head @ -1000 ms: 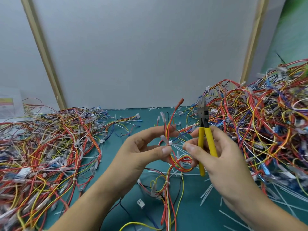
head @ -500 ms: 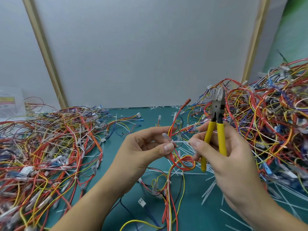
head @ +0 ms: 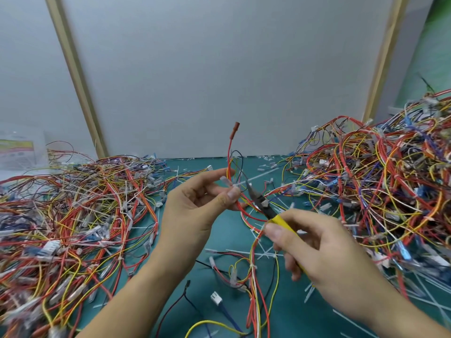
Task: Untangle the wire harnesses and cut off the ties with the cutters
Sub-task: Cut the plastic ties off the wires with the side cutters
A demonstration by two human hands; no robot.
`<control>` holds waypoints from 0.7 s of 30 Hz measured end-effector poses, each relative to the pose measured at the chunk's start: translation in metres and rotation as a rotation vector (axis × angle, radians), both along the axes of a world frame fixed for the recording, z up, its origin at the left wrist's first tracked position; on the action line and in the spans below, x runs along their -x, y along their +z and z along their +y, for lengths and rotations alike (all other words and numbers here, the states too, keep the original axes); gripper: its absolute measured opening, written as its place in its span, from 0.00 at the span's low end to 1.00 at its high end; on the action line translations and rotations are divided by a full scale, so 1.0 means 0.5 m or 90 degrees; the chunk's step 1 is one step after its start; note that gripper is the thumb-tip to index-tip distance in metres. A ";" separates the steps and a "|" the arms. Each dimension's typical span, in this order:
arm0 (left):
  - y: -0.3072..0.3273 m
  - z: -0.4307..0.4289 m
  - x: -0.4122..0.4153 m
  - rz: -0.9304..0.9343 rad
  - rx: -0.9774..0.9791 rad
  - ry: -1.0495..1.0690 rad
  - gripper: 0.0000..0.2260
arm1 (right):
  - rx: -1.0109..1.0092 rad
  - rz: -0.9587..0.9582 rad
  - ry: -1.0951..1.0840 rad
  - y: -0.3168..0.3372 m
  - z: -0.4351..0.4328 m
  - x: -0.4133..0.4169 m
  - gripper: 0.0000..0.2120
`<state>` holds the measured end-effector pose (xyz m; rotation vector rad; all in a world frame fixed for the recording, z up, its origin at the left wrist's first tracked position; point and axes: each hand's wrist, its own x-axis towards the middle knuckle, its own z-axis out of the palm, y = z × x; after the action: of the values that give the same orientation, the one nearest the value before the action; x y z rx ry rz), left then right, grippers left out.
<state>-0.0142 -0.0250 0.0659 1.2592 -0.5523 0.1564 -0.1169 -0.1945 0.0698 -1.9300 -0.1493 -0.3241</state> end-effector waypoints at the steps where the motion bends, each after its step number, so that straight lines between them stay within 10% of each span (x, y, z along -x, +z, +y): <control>1: 0.002 0.001 0.001 -0.004 -0.003 0.001 0.16 | 0.017 0.002 -0.006 -0.001 0.000 0.000 0.17; 21: 0.021 0.007 0.020 -0.036 -0.053 -0.005 0.14 | 0.062 0.052 -0.012 0.012 -0.006 0.007 0.25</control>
<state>-0.0243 -0.0214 0.0766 1.3357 -0.6184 0.1643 -0.1206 -0.1973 0.0758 -2.0382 -0.0940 -0.2534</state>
